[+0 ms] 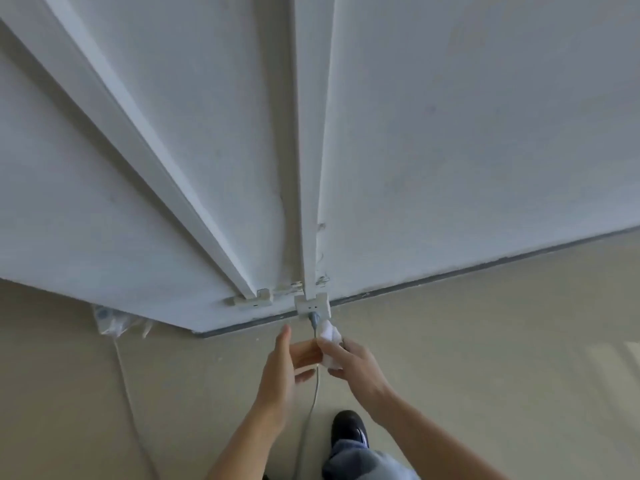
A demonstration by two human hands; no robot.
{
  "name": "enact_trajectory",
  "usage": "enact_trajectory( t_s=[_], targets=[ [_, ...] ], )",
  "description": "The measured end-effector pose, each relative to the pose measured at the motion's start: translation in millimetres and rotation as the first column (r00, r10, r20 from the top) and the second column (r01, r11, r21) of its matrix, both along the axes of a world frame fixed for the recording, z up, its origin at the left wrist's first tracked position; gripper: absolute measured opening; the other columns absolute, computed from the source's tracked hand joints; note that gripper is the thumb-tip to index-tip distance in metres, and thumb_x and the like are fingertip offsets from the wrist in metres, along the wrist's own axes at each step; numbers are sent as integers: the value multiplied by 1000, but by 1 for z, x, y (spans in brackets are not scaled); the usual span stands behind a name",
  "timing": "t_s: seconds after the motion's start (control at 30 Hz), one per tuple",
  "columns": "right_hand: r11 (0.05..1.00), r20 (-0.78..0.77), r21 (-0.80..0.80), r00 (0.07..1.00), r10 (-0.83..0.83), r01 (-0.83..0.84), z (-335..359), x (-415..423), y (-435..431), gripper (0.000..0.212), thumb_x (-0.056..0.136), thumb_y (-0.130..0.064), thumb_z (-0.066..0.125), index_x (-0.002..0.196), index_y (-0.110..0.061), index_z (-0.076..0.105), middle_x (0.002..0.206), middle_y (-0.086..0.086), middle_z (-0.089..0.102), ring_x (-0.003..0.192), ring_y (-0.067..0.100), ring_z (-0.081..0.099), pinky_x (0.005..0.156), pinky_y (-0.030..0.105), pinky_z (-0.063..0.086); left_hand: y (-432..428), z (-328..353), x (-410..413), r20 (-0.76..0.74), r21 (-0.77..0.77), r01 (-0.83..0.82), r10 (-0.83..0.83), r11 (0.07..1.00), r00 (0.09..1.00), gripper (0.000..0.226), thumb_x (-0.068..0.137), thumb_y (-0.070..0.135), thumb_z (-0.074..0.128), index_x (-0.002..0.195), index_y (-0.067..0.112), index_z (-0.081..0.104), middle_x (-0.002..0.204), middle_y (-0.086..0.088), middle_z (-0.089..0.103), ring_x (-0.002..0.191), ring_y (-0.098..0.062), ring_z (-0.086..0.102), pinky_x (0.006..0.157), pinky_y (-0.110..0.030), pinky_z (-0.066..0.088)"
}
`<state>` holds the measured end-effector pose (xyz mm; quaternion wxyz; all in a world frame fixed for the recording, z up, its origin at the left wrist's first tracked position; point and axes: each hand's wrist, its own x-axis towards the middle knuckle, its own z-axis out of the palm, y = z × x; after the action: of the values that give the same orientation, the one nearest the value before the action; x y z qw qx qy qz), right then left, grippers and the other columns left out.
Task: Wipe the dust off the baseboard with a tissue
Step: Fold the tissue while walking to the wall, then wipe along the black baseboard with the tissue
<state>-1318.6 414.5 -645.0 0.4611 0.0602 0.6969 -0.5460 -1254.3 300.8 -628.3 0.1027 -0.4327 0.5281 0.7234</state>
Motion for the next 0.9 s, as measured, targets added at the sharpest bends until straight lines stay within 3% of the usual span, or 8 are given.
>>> enact_trajectory(
  t_s=[0.3,0.4,0.47,0.57,0.63,0.77,0.83,0.9],
  targets=[
    [988,-50,130,995,86,-79,-283,10,-126,26,92,-23,51,100,-4,67,88,9,68,82,21,66,73,33,57,-103,-275,25,70,-61,-245,249,968,966,53,105,38,24,99,7,66,82,-13,75,73,-24,70,72,-32,48],
    [973,-122,161,974,188,-168,-359,21,-167,29,92,-28,46,81,-7,64,69,1,60,67,19,58,62,31,52,-151,-358,40,116,-285,-224,265,932,957,33,99,23,41,93,2,67,76,-11,73,68,-24,67,59,-27,46],
    [948,-185,205,941,283,-245,-401,33,-184,32,92,-32,44,68,-12,53,58,-4,46,55,14,43,52,24,37,-184,-402,56,172,-479,-148,259,865,950,25,91,21,49,83,5,67,81,-10,72,81,-29,67,71,-34,52],
    [921,-207,217,907,368,-324,-461,52,-200,29,93,-36,44,76,-15,56,62,-1,44,52,13,38,48,24,27,-225,-447,81,285,-674,-1,261,739,922,22,90,21,45,79,6,57,81,-11,61,80,-30,56,66,-34,41],
    [912,-176,192,901,396,-364,-492,64,-209,27,91,-35,48,76,-15,58,61,-1,47,53,14,42,50,23,31,-245,-465,92,327,-750,85,257,656,909,16,97,17,43,93,8,55,93,-10,58,87,-25,51,71,-30,38],
    [944,16,118,951,308,-307,-518,89,-224,19,86,-23,55,77,-9,64,66,5,61,59,18,57,63,31,49,-280,-469,103,246,-803,82,202,590,948,42,100,24,43,141,13,48,141,-2,52,128,-20,49,102,-28,35],
    [970,139,70,965,221,-232,-520,99,-236,14,86,-15,58,78,-4,62,71,7,61,62,20,61,76,35,56,-298,-470,97,188,-788,52,160,613,969,38,98,29,48,133,16,58,134,0,58,119,-15,55,94,-24,38],
    [992,255,2,960,118,-123,-520,102,-258,12,86,-10,60,82,0,63,79,10,62,62,21,63,83,39,58,-308,-474,89,164,-784,67,101,617,981,28,91,30,54,102,10,70,101,-11,70,86,-16,58,74,-27,39]
  ],
)
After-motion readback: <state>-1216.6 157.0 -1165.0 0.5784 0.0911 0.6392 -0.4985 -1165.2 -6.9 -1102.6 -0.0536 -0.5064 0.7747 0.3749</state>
